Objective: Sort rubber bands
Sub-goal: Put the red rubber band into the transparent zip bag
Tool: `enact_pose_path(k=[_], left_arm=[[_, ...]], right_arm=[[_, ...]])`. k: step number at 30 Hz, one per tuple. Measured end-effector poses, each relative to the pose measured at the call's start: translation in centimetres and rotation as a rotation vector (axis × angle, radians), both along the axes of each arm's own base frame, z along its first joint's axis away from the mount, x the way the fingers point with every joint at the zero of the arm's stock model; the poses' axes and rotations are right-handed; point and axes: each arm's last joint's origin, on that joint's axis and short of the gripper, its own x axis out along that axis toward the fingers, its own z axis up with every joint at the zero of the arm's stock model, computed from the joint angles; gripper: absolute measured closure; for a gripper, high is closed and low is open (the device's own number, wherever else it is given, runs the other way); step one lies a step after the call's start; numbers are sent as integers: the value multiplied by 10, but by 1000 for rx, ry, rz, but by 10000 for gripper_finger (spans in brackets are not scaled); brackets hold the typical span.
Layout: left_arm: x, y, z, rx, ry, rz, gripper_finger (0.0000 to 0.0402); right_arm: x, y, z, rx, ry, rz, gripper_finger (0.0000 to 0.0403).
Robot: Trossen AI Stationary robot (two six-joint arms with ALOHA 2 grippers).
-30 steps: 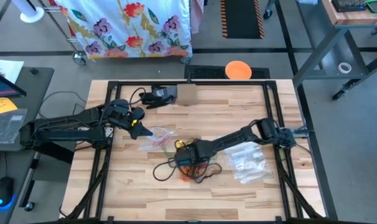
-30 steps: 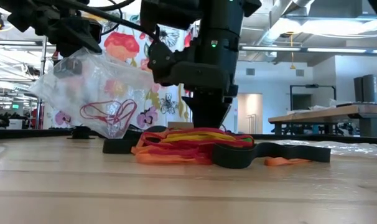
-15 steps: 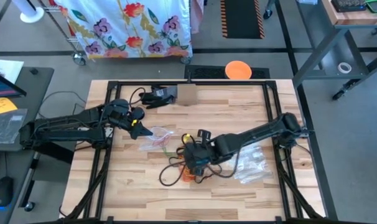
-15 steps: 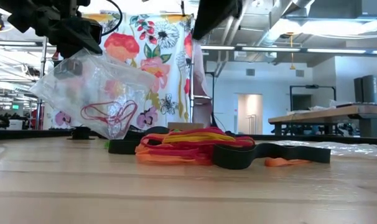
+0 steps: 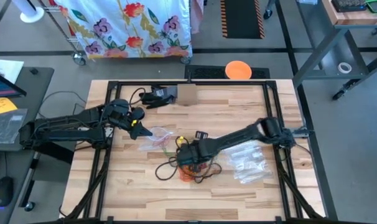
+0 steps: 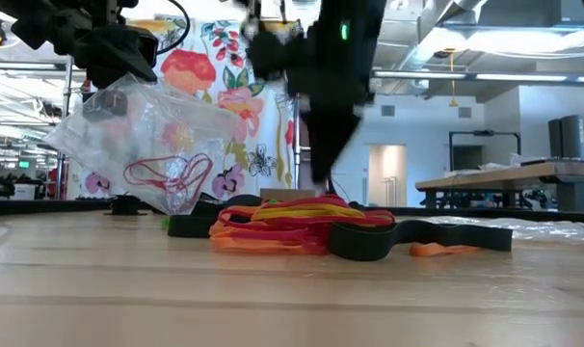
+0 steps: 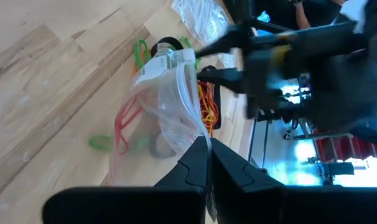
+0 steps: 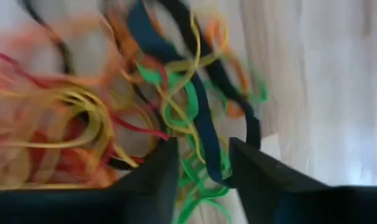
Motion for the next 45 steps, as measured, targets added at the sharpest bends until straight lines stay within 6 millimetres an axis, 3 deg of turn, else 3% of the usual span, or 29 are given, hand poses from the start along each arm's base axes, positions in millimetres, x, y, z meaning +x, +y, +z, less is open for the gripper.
enact_pose_path(k=[4, 7, 9, 12, 14, 15, 21, 28, 31, 37, 45], left_arm=[[0, 0, 0, 0, -1, 0, 401], [0, 0, 0, 1, 0, 1, 401], [0, 0, 0, 3, -2, 3, 401], [0, 0, 0, 2, -2, 4, 402], [0, 0, 0, 1, -1, 5, 401], [0, 0, 0, 1, -3, 5, 401], [0, 0, 0, 4, -2, 8, 401], [0, 0, 0, 8, -1, 4, 401], [0, 0, 0, 18, -3, -1, 401], [0, 0, 0, 21, -5, -3, 401], [0, 0, 0, 17, -5, 0, 401]], right_arm=[[3, -3, -24, 42, 97, 34, 183], [6, -4, -38, 55, 126, 38, 181], [6, -5, -40, 58, 137, 37, 210], [6, -4, -39, 70, 135, 38, 303], [4, -4, -32, 70, 130, 38, 372], [3, -5, -27, 71, 125, 27, 384], [-3, -3, 36, 97, -29, 23, 399], [-25, 15, 97, 125, -216, 92, 400], [-33, 23, 115, 137, -283, 117, 401], [-33, 38, 117, 158, -337, 152, 381], [-18, 26, 98, 148, -302, 106, 286]])
